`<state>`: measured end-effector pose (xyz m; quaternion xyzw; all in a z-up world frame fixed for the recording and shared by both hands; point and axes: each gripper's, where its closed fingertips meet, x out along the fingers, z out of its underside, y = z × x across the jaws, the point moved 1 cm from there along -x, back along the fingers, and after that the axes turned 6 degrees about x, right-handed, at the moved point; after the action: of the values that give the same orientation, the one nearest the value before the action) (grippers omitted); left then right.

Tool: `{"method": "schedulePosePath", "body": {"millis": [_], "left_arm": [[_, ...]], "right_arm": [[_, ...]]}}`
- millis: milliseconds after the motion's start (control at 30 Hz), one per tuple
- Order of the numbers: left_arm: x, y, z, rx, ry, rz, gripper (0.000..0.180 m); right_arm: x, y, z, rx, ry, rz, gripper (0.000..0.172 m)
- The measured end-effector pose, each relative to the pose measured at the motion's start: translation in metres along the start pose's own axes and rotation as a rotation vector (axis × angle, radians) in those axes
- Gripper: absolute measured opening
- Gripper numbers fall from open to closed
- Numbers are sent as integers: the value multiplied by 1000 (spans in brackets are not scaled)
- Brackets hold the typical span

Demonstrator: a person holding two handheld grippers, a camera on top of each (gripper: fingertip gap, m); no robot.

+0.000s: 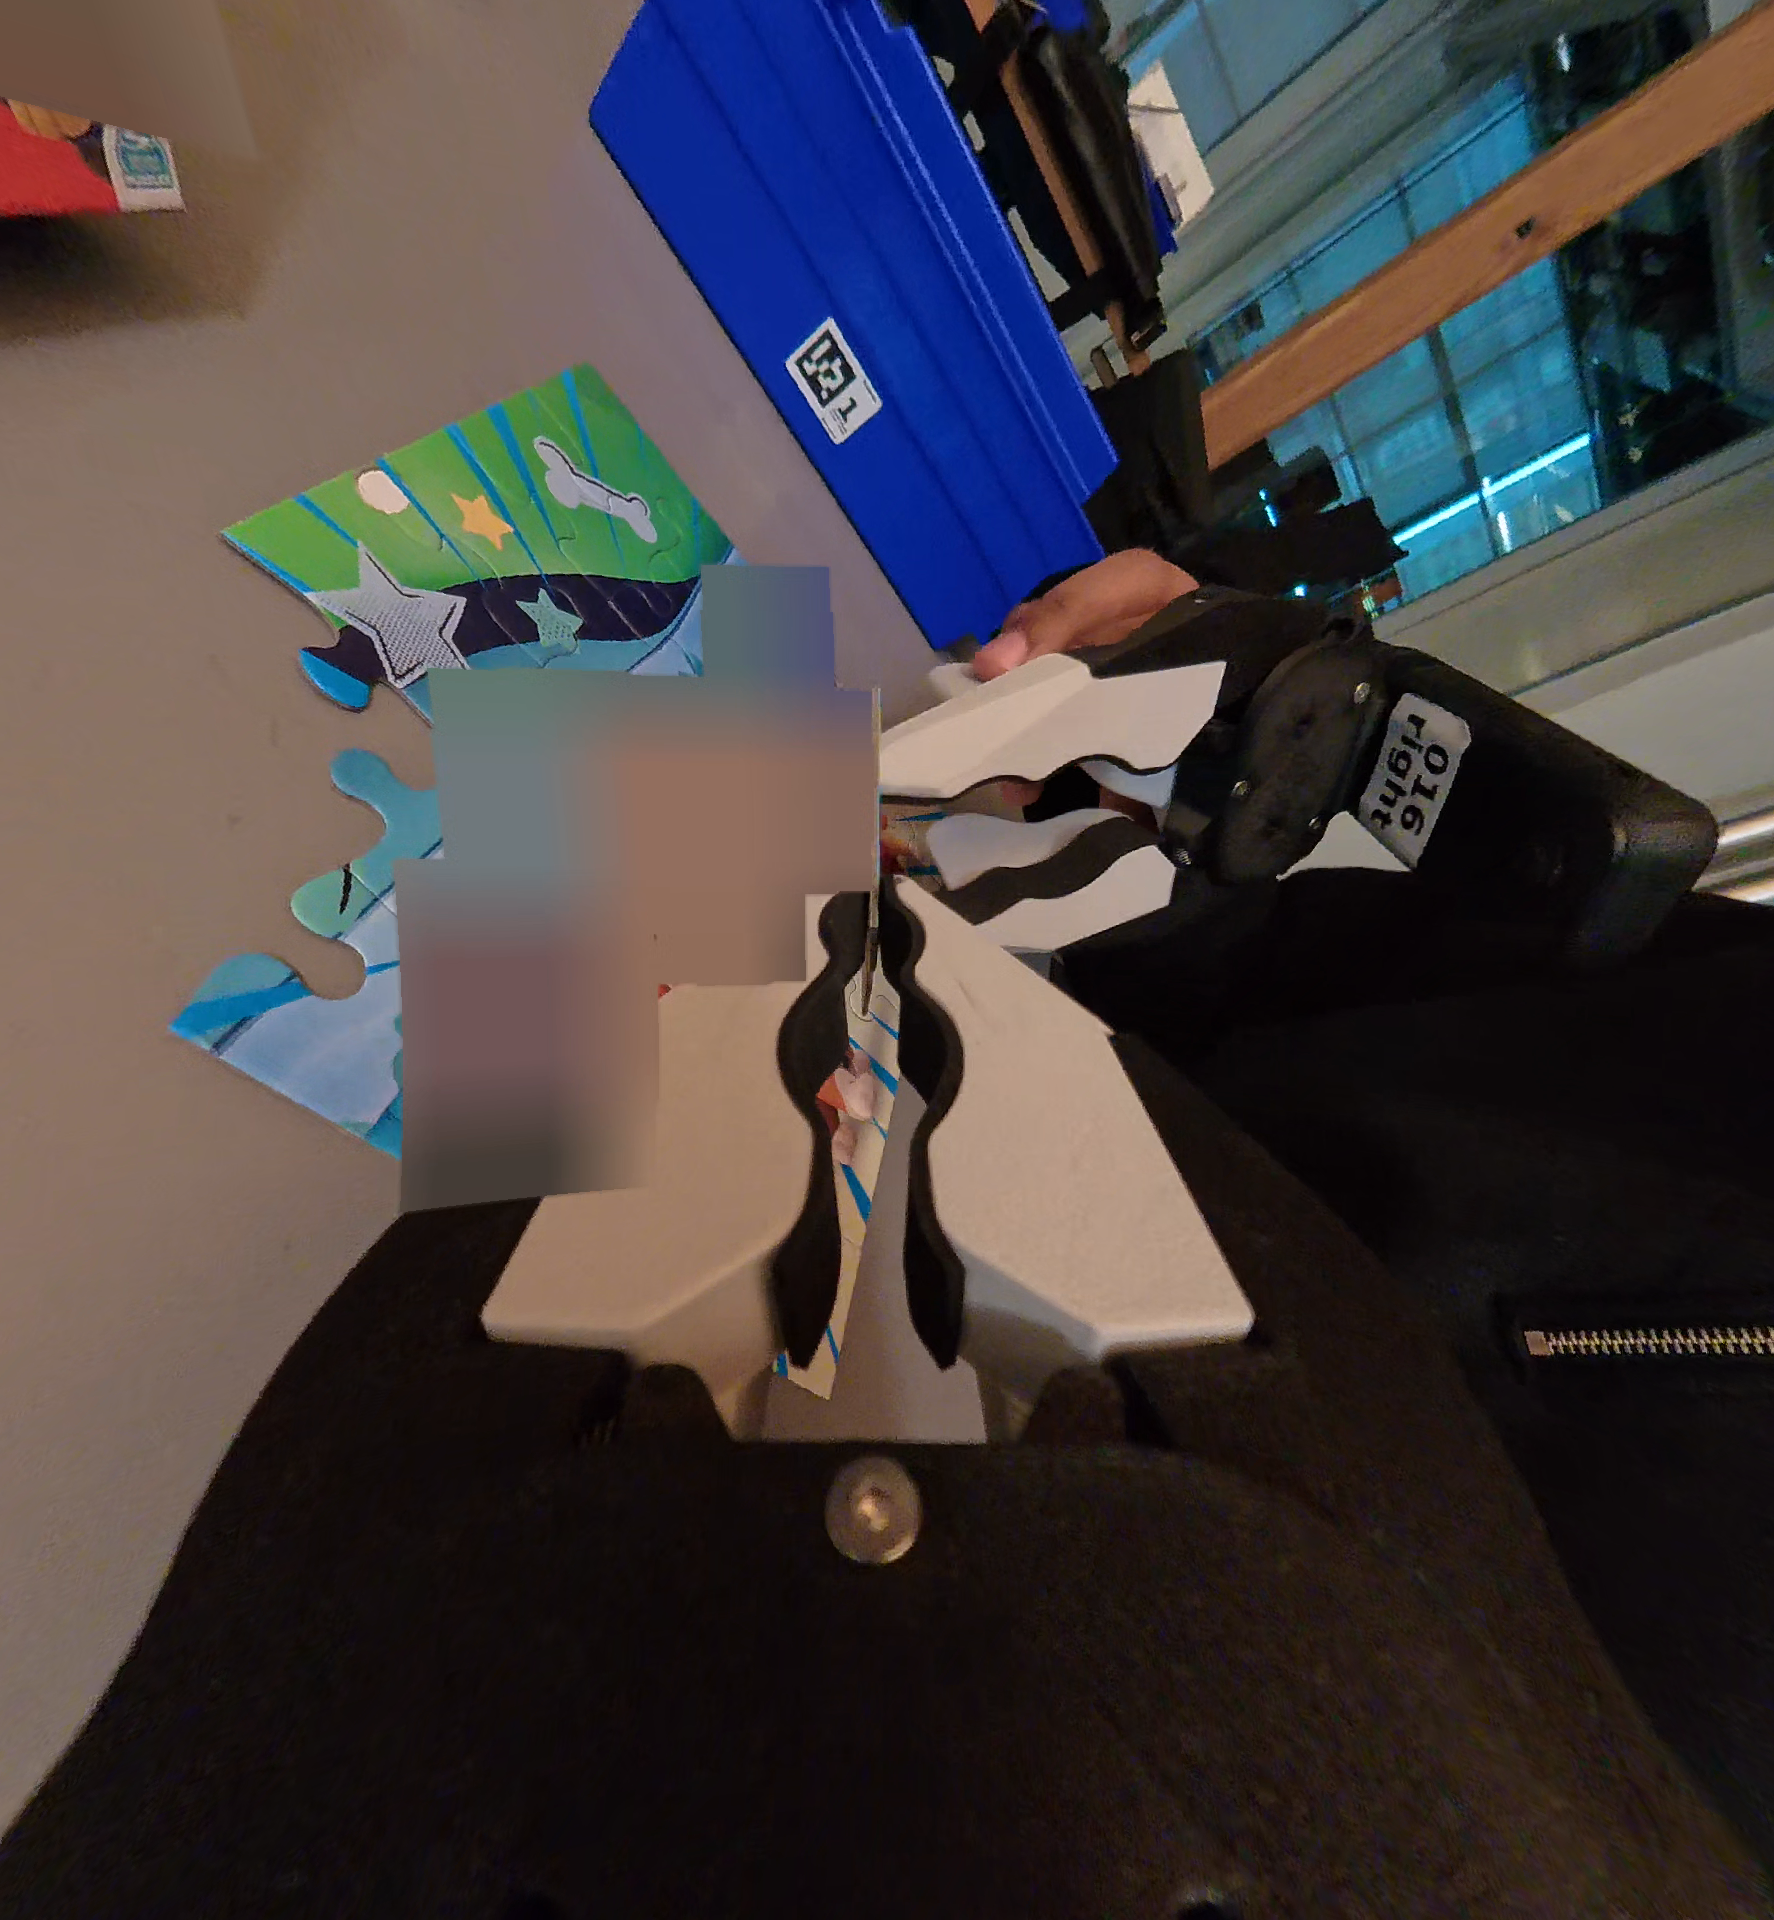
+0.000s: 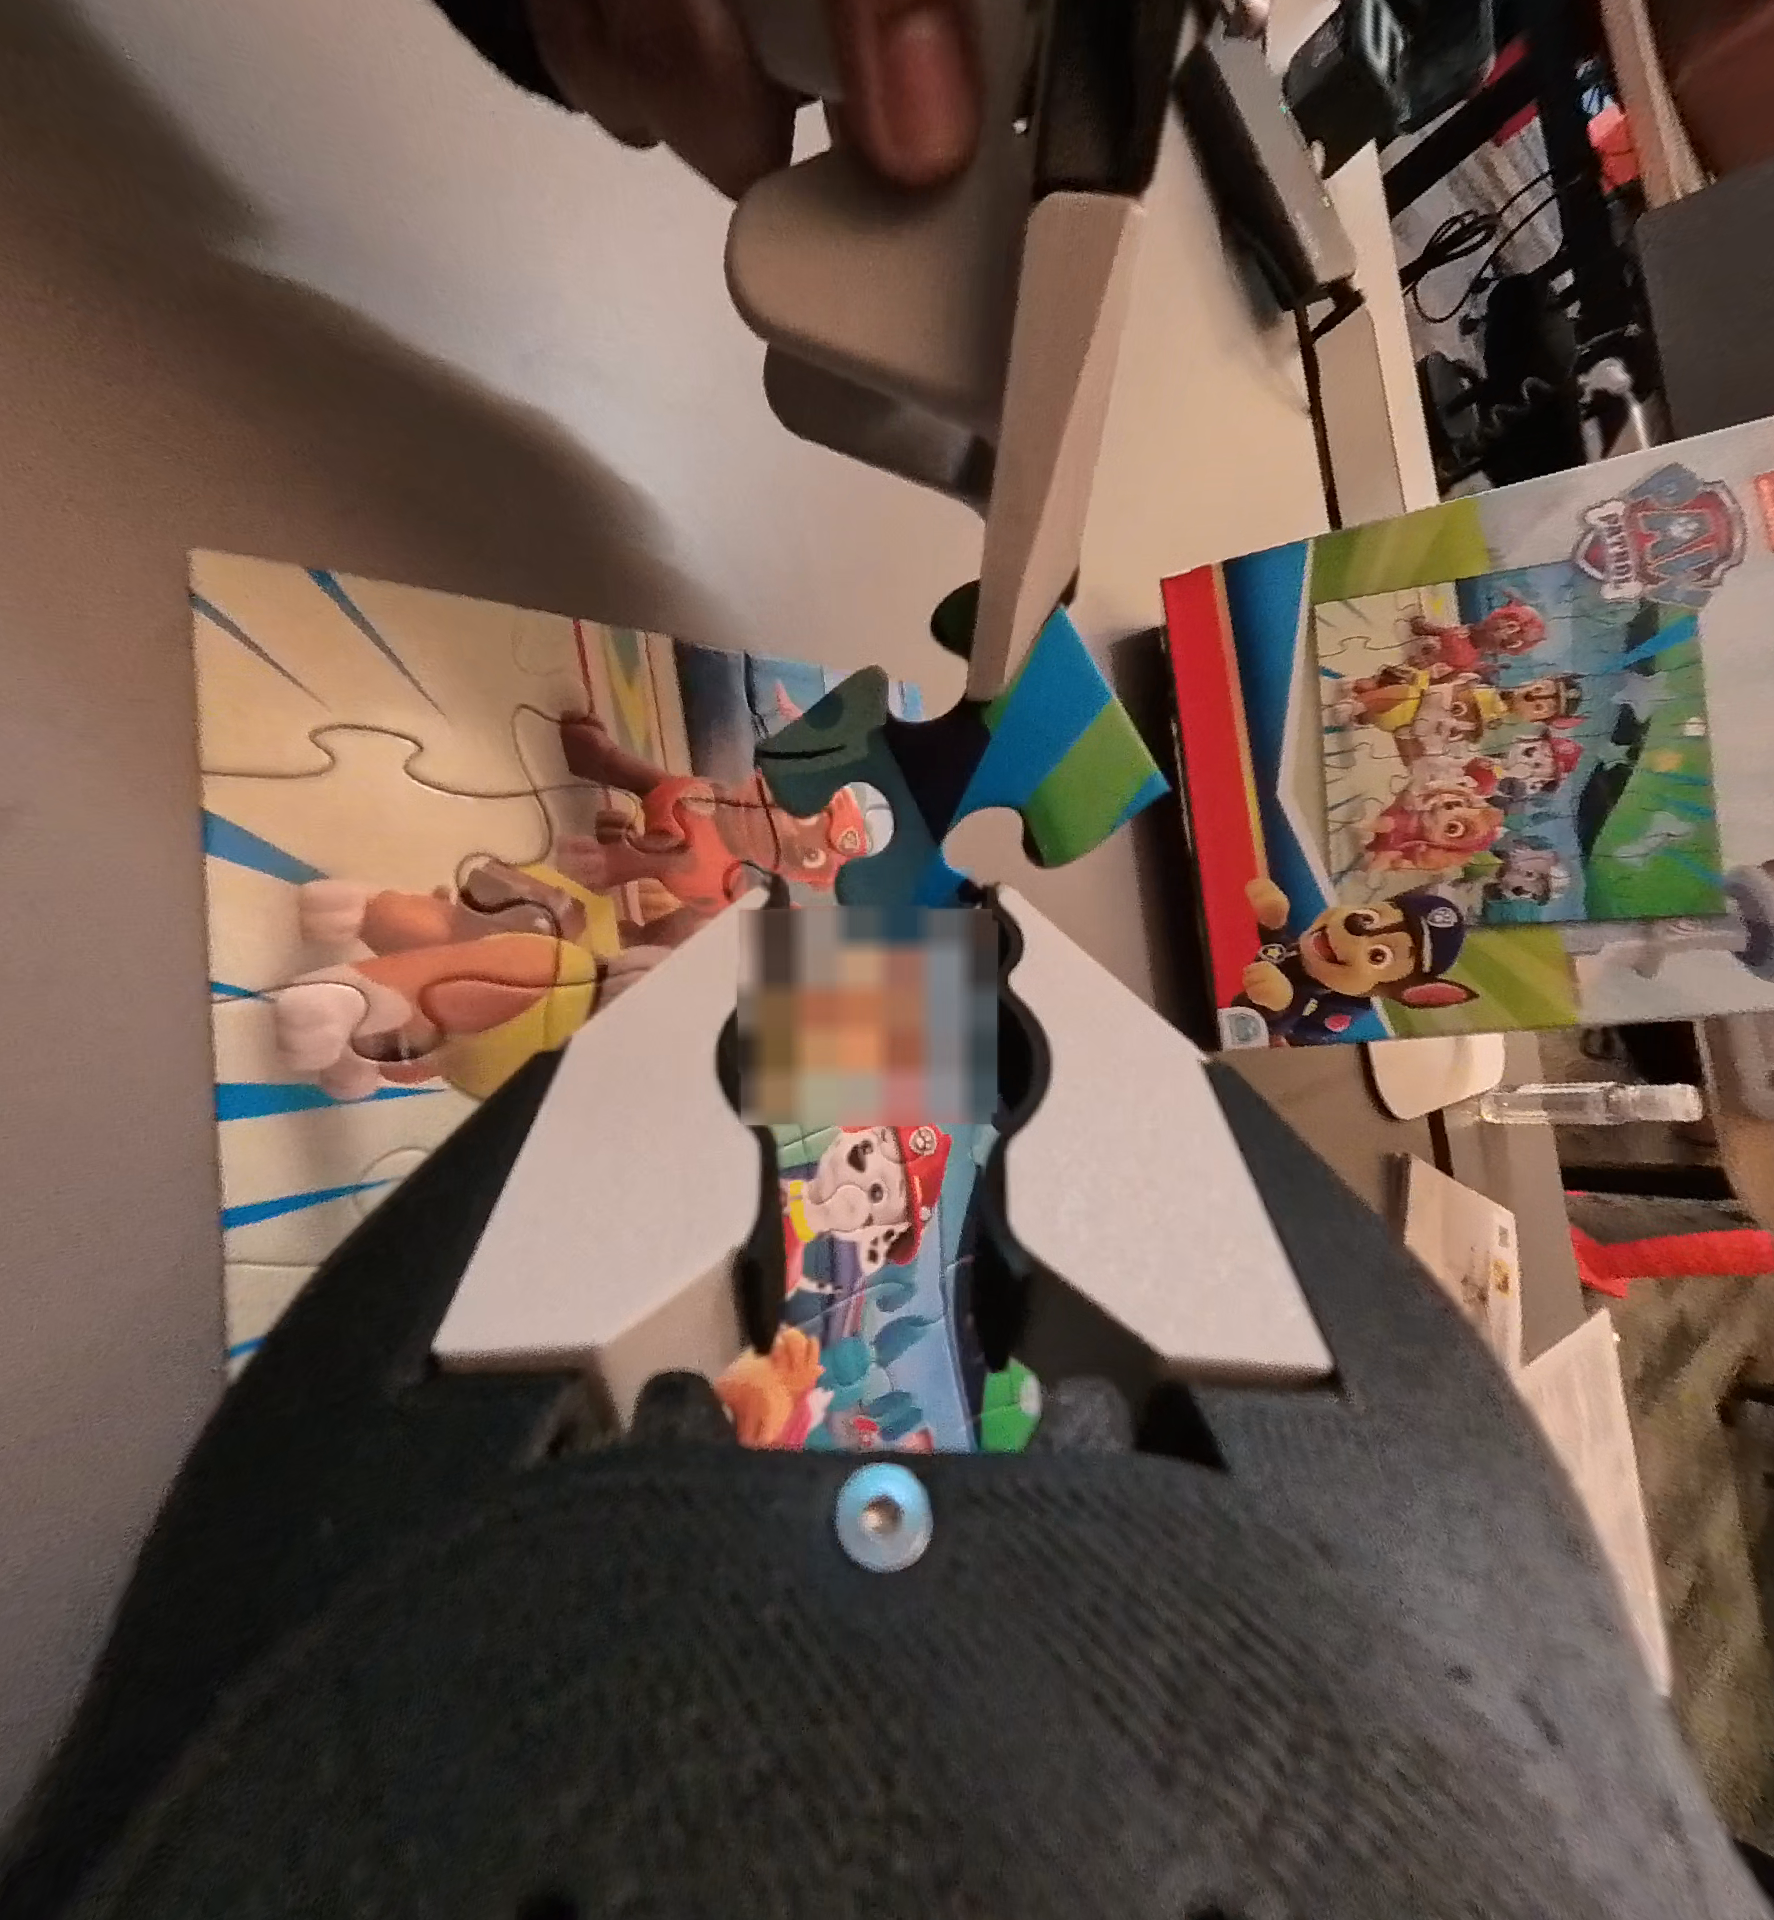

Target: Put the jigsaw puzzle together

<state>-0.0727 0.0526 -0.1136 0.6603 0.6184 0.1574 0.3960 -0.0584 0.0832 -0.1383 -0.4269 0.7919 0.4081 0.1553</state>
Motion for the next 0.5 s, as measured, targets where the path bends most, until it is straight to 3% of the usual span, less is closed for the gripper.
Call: {"method": "schedulePosePath", "body": {"millis": [100,233,267,333,500], "left_arm": [[2,-4,-1,-3,-19,9,0],[0,-15,-8,-13,0,9,0],[-2,-20,-12,-8,16,-12,8],[-9,-34,-22,25,70,-85,42],[-28,-62,-39,149,139,-246,49]], "right_arm": [[6,4,3,-25,-13,5,26],[11,11,4,-3,-3,6,26],[14,15,5,12,-7,11,26],[20,24,13,57,-40,32,26],[48,44,43,299,-185,-3,26]]}}
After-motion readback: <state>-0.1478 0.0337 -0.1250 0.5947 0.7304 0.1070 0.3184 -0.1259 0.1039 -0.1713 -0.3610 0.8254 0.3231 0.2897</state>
